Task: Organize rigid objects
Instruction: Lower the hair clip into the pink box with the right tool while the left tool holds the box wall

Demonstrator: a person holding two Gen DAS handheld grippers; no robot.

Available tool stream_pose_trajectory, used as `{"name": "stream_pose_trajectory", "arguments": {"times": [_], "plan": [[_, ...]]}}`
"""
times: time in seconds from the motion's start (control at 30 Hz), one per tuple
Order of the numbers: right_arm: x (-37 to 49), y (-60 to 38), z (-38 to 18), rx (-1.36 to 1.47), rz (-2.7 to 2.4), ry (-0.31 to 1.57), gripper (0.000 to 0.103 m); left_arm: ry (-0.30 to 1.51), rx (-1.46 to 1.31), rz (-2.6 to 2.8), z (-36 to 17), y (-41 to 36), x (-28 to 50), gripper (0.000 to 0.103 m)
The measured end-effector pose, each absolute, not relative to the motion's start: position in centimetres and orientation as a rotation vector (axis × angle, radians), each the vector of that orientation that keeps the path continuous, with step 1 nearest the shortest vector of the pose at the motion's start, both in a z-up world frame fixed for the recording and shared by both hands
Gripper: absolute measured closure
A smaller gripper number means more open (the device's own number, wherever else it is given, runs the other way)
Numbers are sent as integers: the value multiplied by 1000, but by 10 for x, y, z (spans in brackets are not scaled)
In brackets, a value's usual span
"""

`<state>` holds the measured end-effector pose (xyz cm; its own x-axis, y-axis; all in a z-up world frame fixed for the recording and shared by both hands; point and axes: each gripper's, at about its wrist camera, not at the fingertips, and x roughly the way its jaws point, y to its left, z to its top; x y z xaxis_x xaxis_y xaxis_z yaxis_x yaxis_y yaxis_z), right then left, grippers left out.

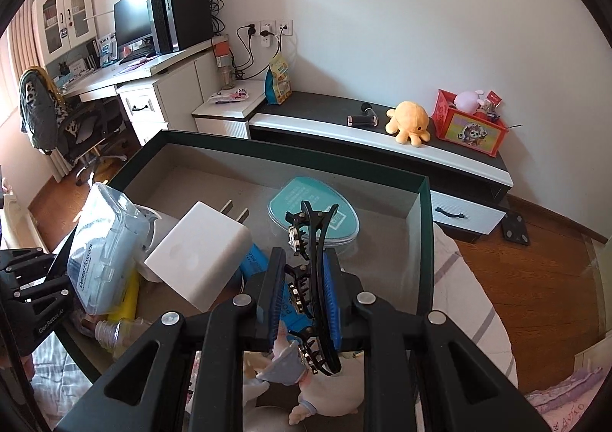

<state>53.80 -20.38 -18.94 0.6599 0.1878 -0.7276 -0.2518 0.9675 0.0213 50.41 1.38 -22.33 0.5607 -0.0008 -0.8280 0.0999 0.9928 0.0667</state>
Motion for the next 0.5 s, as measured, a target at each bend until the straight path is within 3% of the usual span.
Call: {"name": "stream_pose_trajectory", "arguments": {"times": [0.13, 0.17, 0.27, 0.43, 0.5], "plan": [[536, -205, -188, -47, 278, 808, 82, 974, 110, -59, -223, 13, 504, 97], [535, -205, -187, -39, 286, 803, 77, 973, 111, -58, -224, 14, 504, 97], [529, -205, -182, -22, 273, 779, 42, 974, 112, -57, -223, 15, 504, 97], [514, -198, -171, -54, 259, 753, 37, 969, 118, -48, -220, 18, 502, 96], [508, -196, -168, -74, 222, 754, 22, 965, 121, -43, -217, 18, 500, 96]]}}
